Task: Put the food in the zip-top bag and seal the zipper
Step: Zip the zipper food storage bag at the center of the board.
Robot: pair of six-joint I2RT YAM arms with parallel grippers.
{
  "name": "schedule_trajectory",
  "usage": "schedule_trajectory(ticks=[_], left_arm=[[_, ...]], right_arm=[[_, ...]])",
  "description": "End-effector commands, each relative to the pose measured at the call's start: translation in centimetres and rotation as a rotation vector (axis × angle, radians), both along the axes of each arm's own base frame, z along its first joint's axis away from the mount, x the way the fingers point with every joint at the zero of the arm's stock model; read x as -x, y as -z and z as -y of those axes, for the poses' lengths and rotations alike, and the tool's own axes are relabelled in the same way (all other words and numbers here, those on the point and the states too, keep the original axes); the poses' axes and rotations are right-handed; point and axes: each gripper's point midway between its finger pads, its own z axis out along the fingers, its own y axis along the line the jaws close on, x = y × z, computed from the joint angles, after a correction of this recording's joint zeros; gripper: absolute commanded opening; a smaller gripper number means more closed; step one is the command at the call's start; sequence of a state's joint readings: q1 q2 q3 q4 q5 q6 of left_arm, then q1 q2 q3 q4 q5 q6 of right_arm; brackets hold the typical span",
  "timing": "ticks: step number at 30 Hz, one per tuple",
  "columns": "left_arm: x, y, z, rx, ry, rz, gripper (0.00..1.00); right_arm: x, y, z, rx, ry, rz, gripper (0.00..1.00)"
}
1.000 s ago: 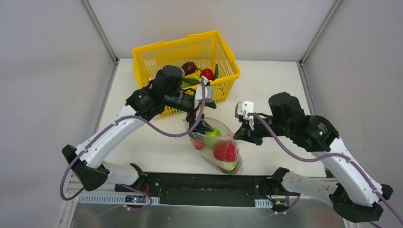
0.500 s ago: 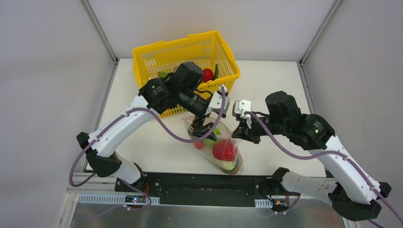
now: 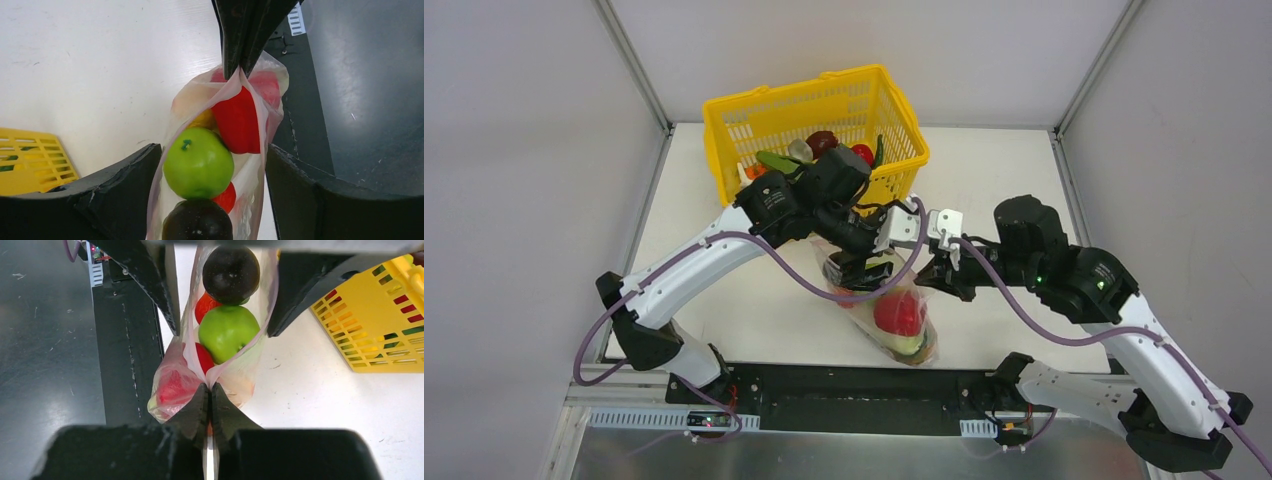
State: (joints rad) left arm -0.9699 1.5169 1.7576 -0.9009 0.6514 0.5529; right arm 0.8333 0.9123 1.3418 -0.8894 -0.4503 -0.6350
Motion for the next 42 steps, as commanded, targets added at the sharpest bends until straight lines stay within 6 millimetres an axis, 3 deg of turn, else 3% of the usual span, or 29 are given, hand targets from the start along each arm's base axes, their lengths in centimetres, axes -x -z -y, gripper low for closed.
schedule_trajectory(ticks=[1,8,10,12,14,15,19,21,24,31,37,40,42], left_arm=[[-0.6,-1.4,-0.3,0.028,-0.079,0.047,0.69],[-2.2,-1.1,-0.6,0.122,-0.205,0.115,0.35],[-2.4,-1.5,-0.6,0.175,-0.224,0.137,0.28],[-2.5,-2.2,-0.7,0.222,-0.237,0.155,0.15],[-2.5,-2.7,-0.7,0.246,-0.252,0.158,0.01],[-2.5,-2.8,-0.7,0.254,-0.255,0.156,0.00],[-3.0,-3.2,-0.7,0.255,-0.296,0.149,0.00],[-3.3,-3.4,-0.9,0.257,-0.320,0.146,0.00],[-3.5,-3.4,-1.2,0.270,-0.352,0.127,0.00],[-3.7,-3.6,-1.3,0.295,-0.399,0.088,0.00],[-3.9,-3.4,-1.5,0.302,-0.422,0.074,0.00],[-4.1,-3.4,-1.8,0.313,-0.442,0.069,0.00],[-4.4,-3.2,-2.0,0.316,-0.458,0.063,0.00]], right_arm=[[-1.2,-2.0,-0.9,-0.082,0.025,0.074,0.00],[-1.3,-2.2,-0.4,-0.104,0.059,0.091,0.00],[-1.3,-2.3,-0.3,-0.114,0.071,0.093,0.00],[-1.4,-2.5,-0.2,-0.130,0.088,0.091,0.02],[-1.4,-2.7,-0.3,-0.154,0.101,0.080,0.13],[-1.3,-2.8,-0.5,-0.171,0.110,0.066,0.21],[-1.5,-3.9,-0.9,-0.278,0.173,0.025,0.69],[-2.2,-4.5,-0.5,-0.342,0.251,0.016,0.80],[-3.2,-5.3,0.4,-0.462,0.380,-0.003,0.88],[-3.2,-2.0,1.2,-0.512,0.432,-0.030,0.87],[-2.8,-1.1,0.7,-0.526,0.390,-0.026,0.69],[-2.7,-0.8,0.6,-0.522,0.383,-0.021,0.50],[-2.5,-0.9,0.5,-0.528,0.368,-0.019,0.52]])
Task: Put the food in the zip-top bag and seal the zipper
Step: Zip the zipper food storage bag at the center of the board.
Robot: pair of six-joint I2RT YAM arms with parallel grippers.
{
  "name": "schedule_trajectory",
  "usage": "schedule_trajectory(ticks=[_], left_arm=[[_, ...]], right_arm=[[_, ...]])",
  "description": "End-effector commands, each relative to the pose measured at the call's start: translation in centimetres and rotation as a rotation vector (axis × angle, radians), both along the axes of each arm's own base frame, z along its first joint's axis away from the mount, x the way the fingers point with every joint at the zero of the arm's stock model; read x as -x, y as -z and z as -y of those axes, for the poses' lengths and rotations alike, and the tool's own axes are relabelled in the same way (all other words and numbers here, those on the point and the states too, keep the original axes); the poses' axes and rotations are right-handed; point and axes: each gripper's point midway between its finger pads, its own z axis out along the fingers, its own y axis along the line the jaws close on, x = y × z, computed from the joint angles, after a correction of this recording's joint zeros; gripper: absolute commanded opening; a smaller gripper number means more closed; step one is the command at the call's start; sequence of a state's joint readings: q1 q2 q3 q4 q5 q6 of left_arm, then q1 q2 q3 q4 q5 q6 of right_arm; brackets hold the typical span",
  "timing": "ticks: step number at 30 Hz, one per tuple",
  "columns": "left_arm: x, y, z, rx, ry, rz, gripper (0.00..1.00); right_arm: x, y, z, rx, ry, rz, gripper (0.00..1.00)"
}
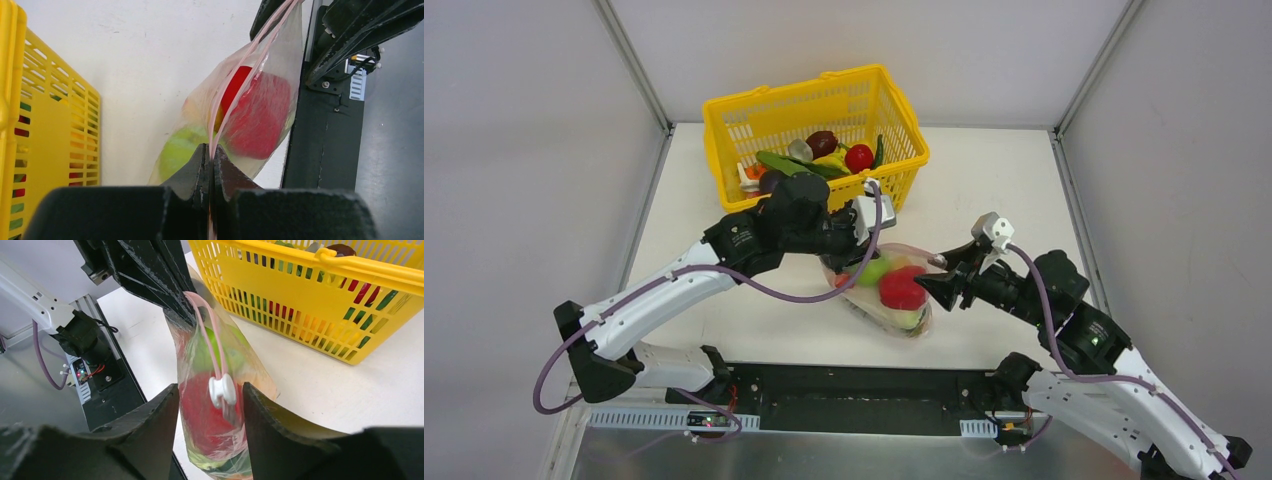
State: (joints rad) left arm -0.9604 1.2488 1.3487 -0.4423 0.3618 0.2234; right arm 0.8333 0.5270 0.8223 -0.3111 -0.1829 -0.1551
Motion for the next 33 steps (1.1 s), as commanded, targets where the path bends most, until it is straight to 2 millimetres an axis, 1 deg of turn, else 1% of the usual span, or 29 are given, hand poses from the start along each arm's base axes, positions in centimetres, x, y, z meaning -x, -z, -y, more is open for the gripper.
schedule_trajectory(ticks=[1,3,7,9,10,12,15,16,17,19,20,21,28,29,30,31,33], left_arm=[[-0.9,-3.5,-0.4,0.133,-0.051,0.053,0.00],[-1.1,-3.4,-0.5,0.140,-0.058,0.049,0.00],[-0.9,-3.2,-0.4,0.149,-0.052,0.032,0.00],[-1.1,-3.2,-0.6,0.156,-0.065,0.034,0.00],[-1.1,-3.1,-0.8,0.158,-0.071,0.031,0.00],[-1.1,-3.1,-0.9,0.168,-0.076,0.027,0.00],[-1.2,-3.1,-1.1,0.179,-0.084,0.023,0.00],[-1.3,-3.1,-1.2,0.180,-0.087,0.021,0.00],[-1.3,-3.2,-1.1,0.182,-0.088,0.018,0.00],[-1.3,-3.2,-1.1,0.186,-0.086,0.014,0.00],[-1.3,-3.1,-1.0,0.186,-0.082,0.011,0.00],[-1.2,-3.2,-1.0,0.188,-0.077,0.009,0.00],[-1.0,-2.6,-1.2,0.162,-0.080,-0.013,0.01],[-1.1,-2.6,-1.3,0.157,-0.088,-0.013,0.18],[-1.1,-2.8,-1.4,0.158,-0.092,-0.008,0.33],[-1.2,-3.1,-1.4,0.164,-0.093,0.001,0.44],[-0.9,-4.3,-1.3,0.187,-0.074,0.014,0.58]], right_arm=[[0.3,-2.3,-0.4,-0.079,-0.027,0.064,0.52],[0.4,-1.9,-0.4,-0.076,-0.032,0.059,0.51],[0.5,-1.7,-0.7,-0.076,-0.048,0.057,0.36],[0.3,-1.6,-0.7,-0.073,-0.042,0.056,0.35],[0.4,-1.6,-0.7,-0.074,-0.045,0.057,0.31],[0.5,-1.7,-0.7,-0.075,-0.052,0.062,0.30],[0.6,-1.5,-0.8,-0.071,-0.060,0.060,0.33],[0.6,-1.3,-0.9,-0.068,-0.063,0.057,0.31],[0.7,-1.2,-1.0,-0.063,-0.072,0.053,0.25],[0.7,-1.0,-1.2,-0.055,-0.080,0.047,0.06],[0.6,-1.0,-1.2,-0.054,-0.079,0.045,0.01],[0.6,-0.9,-1.3,-0.052,-0.078,0.044,0.00],[0.3,-1.0,-1.5,-0.055,-0.079,0.051,0.00],[0.4,-1.1,-1.5,-0.053,-0.086,0.053,0.00],[0.4,-1.0,-1.6,-0.049,-0.092,0.050,0.00],[0.5,-1.0,-1.7,-0.047,-0.100,0.048,0.00],[0.7,-1.0,-1.8,-0.037,-0.117,0.047,0.00]])
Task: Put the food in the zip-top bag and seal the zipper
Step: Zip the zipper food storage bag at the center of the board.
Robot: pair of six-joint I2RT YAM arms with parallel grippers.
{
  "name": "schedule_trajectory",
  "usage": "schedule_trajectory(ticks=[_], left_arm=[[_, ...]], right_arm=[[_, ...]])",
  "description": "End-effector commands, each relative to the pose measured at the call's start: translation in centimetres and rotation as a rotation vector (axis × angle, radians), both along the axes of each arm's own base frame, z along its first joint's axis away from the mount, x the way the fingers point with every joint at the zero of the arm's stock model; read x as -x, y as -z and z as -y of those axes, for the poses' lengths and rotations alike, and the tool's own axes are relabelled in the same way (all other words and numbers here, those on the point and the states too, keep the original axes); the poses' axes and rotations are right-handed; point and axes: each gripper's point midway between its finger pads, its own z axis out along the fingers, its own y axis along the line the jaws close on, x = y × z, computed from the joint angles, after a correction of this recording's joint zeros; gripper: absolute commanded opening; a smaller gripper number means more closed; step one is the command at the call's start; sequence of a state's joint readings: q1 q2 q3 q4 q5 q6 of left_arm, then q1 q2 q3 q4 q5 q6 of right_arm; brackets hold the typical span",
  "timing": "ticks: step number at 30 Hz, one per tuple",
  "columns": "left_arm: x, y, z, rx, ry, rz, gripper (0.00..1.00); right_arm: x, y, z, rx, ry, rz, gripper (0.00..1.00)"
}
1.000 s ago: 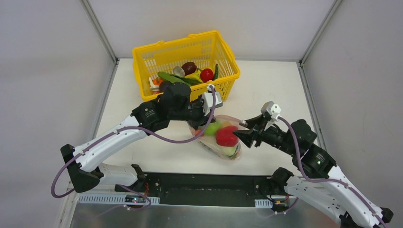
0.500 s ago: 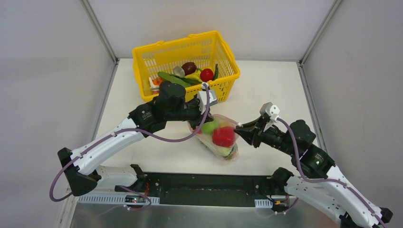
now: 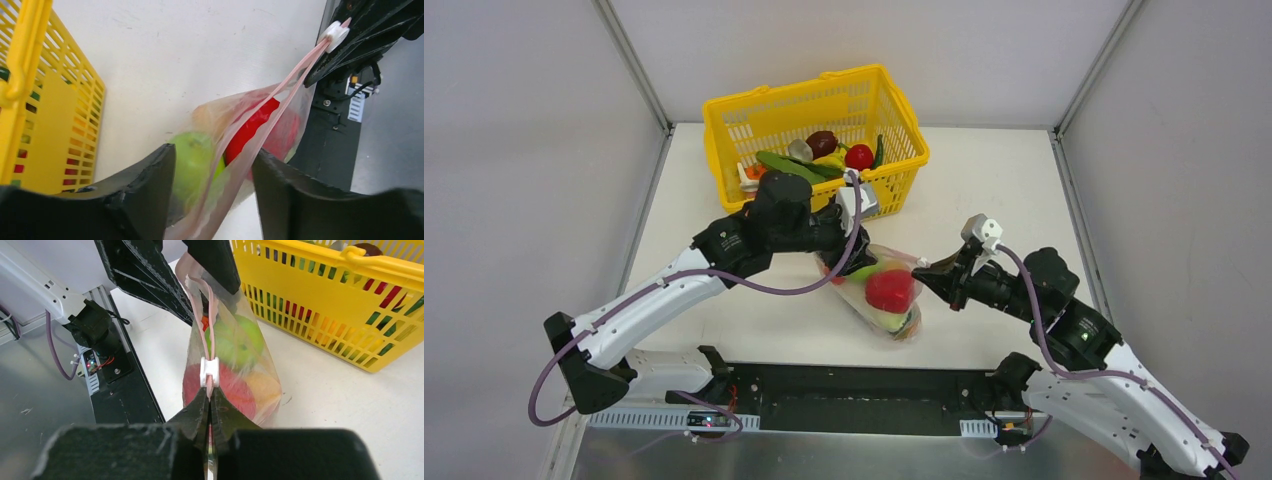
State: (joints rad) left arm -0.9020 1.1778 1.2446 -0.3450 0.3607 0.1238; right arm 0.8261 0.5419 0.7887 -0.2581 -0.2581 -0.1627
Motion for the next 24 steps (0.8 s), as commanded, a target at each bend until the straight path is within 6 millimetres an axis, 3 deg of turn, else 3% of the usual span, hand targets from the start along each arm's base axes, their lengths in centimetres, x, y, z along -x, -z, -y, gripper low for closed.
schedule_trajectory(ticks=[1,3,8,15,19,24], left_arm=[[0.6,-5.1,0.3,0.119,0.040,0.072,0.63],[1.3,-6.3,1.0,0.140,0.103,0.068,0.71],[3.7,-8.2,3.8,0.171,0.306,-0.008,0.70],[6.1,-6.3,5.9,0.093,0.479,-0.061,0.70],[6.1,-5.7,6.8,0.081,0.497,-0.057,0.67],[5.7,-5.5,7.3,0.077,0.481,-0.056,0.56]], right_arm=[[0.2,-1.6,-0.7,-0.025,-0.053,0.042,0.00],[0.3,-1.5,-0.8,-0.016,-0.063,0.043,0.00],[0.2,-1.8,-0.7,-0.014,-0.063,0.052,0.00],[0.5,-2.6,-0.7,-0.030,-0.074,0.063,0.00],[0.8,-2.9,-0.7,-0.038,-0.087,0.065,0.00],[1.0,-3.1,-0.5,-0.046,-0.085,0.069,0.00]])
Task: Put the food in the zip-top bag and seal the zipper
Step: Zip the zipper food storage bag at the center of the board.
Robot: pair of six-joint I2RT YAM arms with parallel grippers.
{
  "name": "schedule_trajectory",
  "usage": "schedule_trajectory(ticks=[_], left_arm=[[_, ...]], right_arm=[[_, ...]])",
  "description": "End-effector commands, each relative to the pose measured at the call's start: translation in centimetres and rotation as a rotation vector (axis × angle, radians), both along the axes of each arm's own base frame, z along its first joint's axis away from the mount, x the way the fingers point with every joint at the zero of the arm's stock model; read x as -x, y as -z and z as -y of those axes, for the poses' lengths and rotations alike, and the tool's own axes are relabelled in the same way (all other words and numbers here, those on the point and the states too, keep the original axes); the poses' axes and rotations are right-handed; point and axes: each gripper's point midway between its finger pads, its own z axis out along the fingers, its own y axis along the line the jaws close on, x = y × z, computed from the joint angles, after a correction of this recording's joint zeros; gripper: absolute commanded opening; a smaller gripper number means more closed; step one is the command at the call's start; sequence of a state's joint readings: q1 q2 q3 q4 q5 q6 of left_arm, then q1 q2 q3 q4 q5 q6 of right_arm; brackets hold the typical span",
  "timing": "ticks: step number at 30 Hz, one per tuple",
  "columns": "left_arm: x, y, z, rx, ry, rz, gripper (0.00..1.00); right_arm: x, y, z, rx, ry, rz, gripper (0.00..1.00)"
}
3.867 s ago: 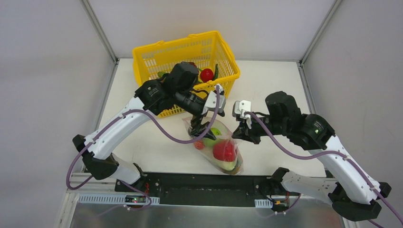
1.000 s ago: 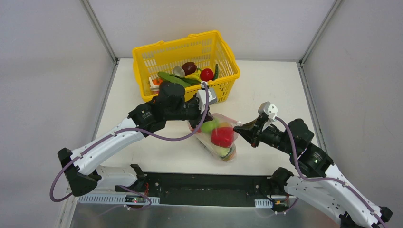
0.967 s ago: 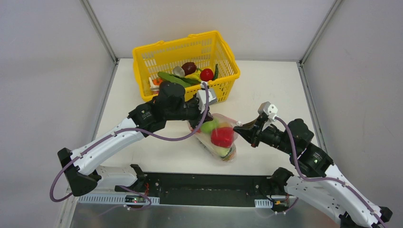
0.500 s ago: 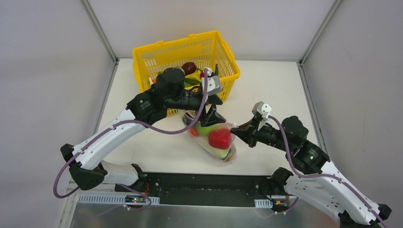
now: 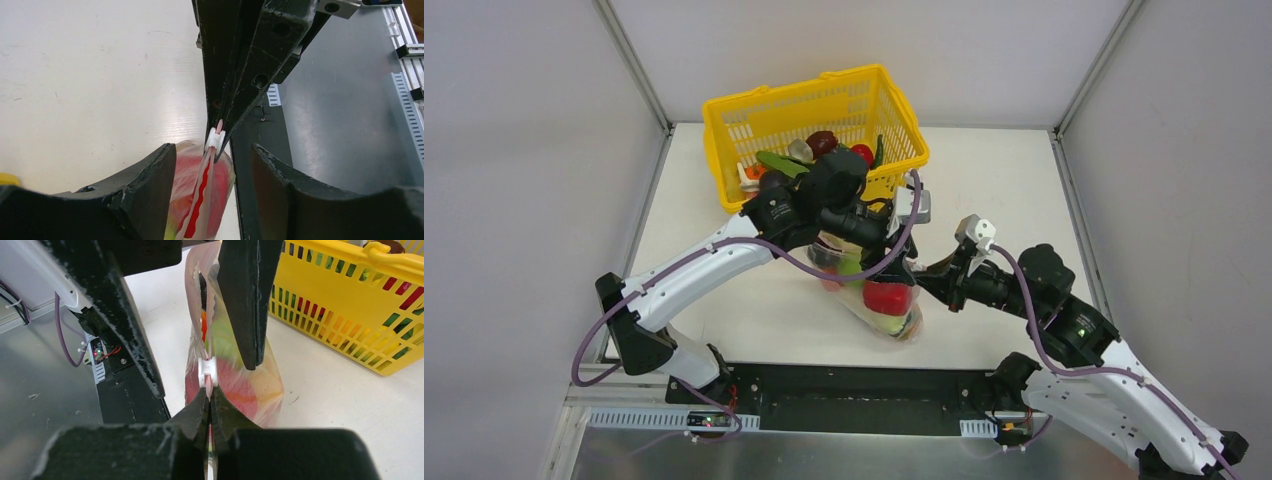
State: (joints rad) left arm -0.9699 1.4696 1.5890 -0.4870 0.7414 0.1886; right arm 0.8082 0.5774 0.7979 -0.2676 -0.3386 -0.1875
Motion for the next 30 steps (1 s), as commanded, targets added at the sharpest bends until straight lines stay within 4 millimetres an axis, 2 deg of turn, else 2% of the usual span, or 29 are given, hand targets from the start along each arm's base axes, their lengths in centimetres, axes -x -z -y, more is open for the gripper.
schedule_trajectory(ticks=[1,3,9,14,19,21,30], left_arm=[[0.5,-2.8,0.3,0.074,0.036,0.051,0.54],[0.5,-3.0,0.4,0.082,0.031,0.047,0.47],[0.5,-3.3,1.0,0.123,0.025,0.024,0.44],[1.1,-2.3,0.5,0.080,0.060,0.017,0.21],[1.1,-1.1,-0.8,0.010,0.052,0.048,0.03],[0.8,-0.7,-1.4,-0.020,0.032,0.072,0.00],[-0.6,0.0,-3.1,-0.075,-0.050,0.144,0.00]], right_arm=[[0.5,-3.7,0.2,-0.078,-0.019,0.077,0.00],[0.6,-3.7,0.2,-0.076,-0.019,0.077,0.00],[0.4,-3.5,0.3,-0.071,-0.013,0.076,0.00],[0.5,-3.6,0.4,-0.075,-0.009,0.081,0.00],[0.3,-3.8,0.8,-0.084,0.017,0.087,0.00],[0.3,-3.8,0.8,-0.085,0.018,0.088,0.00],[0.5,-3.7,0.9,-0.085,0.013,0.081,0.00]])
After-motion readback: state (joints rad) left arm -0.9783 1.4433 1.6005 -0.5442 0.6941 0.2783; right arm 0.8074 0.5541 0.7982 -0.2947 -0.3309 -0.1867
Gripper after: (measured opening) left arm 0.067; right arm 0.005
